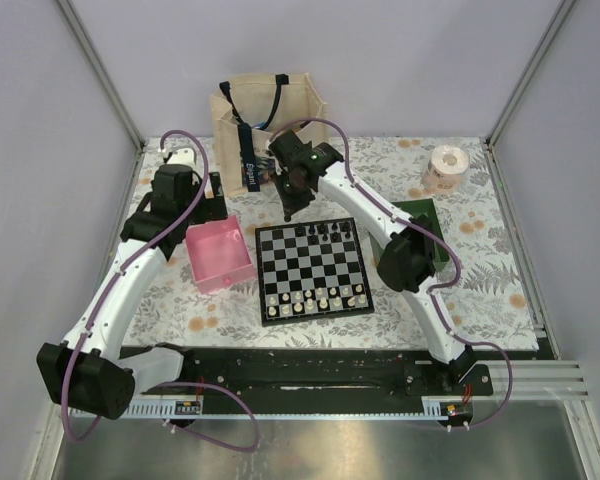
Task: Set up the chess pieces on the board
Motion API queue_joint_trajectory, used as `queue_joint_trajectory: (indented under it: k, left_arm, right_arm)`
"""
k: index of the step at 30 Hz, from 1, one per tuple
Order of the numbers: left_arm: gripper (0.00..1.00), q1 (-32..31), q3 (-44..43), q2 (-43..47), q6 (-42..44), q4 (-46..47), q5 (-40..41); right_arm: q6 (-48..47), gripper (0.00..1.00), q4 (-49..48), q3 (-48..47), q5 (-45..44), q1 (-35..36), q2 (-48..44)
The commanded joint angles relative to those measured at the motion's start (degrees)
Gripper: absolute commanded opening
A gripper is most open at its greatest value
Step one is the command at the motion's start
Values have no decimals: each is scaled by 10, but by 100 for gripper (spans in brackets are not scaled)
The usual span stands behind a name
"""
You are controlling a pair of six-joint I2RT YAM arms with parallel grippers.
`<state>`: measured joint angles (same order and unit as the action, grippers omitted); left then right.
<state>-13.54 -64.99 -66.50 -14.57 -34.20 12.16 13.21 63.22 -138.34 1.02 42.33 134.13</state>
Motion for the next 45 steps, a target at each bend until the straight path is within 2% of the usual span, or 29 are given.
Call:
queue_joint_trajectory:
  k: [1, 34, 45]
  left_arm:
    - [99, -2, 0, 1, -1, 25, 9]
    - [99, -2, -2, -6, 1, 22, -1]
    - [99, -2, -2, -9, 0, 21, -2]
  right_arm:
    - [-12, 0, 11, -30, -6, 8, 2]
    - [-21, 0, 17, -76, 0, 11, 96]
    - [-30, 0, 14, -79, -3, 11, 102]
